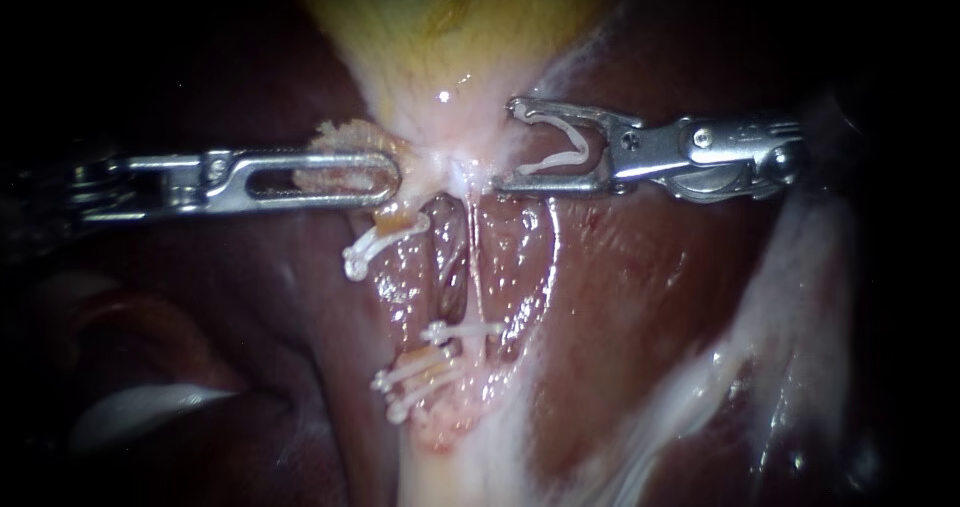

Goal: Clipping second clip right tube

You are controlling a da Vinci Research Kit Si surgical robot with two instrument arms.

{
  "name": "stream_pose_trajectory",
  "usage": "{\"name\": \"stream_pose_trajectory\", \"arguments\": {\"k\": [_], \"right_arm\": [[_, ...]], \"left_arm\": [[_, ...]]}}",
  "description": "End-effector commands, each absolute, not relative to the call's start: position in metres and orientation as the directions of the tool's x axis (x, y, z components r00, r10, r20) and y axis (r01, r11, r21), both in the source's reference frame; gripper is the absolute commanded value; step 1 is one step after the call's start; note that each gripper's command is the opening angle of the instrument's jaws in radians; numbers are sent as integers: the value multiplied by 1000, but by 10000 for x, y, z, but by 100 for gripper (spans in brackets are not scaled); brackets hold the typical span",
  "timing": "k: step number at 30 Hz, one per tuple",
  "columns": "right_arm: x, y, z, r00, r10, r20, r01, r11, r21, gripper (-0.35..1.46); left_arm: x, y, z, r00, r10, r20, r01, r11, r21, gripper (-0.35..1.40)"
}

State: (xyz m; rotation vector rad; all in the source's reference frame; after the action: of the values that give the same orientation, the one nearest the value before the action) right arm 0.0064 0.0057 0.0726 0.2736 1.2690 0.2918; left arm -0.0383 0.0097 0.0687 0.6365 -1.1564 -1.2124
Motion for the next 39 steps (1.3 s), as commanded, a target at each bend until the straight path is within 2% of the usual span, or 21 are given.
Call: {"name": "stream_pose_trajectory", "arguments": {"k": [1,10,23,33,39], "right_arm": [[64,57,726,270,362,-892,-63,931,359,50],[64,57,726,270,362,-892,-63,931,359,50],[64,57,726,270,368,-890,-65,929,364,50],[64,56,725,268,368,-890,-62,929,365,50],[65,52,721,260,422,-869,-72,906,418,50]], "left_arm": [[-383,97,687,-66,-939,337,381,288,879,-35],[-380,99,684,-66,-940,335,381,286,879,-35],[-343,128,656,-103,-936,337,395,273,877,-35],[-342,127,654,-108,-935,338,397,272,877,-35],[-343,126,653,-108,-935,338,398,271,876,-35]]}}
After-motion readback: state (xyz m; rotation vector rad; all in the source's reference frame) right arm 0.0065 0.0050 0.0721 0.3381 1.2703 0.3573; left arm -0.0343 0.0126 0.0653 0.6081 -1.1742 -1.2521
